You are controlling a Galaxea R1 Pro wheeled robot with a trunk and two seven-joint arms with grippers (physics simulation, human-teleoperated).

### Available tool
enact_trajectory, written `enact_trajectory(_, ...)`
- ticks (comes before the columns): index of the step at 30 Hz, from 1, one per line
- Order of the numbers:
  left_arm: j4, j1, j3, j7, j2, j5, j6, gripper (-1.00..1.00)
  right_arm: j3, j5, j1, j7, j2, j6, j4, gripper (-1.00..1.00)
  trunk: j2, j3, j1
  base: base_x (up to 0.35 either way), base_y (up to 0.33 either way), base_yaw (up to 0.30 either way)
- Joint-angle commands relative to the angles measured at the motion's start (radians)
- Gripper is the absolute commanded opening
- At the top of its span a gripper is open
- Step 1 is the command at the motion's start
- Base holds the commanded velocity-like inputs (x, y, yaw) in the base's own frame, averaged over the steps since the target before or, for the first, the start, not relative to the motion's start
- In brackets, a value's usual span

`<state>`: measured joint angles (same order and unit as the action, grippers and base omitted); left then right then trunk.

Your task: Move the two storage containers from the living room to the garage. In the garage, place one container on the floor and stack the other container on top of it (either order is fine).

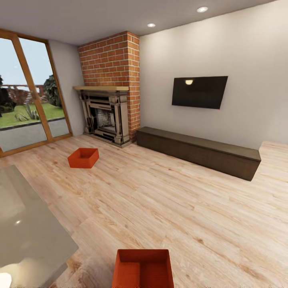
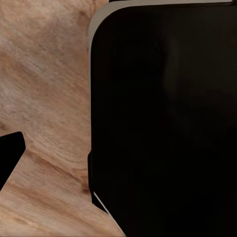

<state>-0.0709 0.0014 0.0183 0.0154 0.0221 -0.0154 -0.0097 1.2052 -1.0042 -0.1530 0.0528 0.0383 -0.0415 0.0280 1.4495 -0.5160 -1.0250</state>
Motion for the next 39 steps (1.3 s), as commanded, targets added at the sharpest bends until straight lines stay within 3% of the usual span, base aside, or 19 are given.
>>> enact_trajectory(1,-0.001,0.0,0.001,0.002,0.0,-0.001,-0.001,1.0,0.009,-0.011,0.0,0.006,0.0,-0.004,0.003,1.0,0.0,-0.002,0.0,0.0,0.0,0.0)
enact_trajectory(39,-0.001,0.0,-0.002,0.002,0.001,0.0,-0.001,1.0,0.004,-0.017,0.0,0.006,0.001,-0.005,0.003,1.0,0.0,-0.056,0.0,0.0,0.0,0.0)
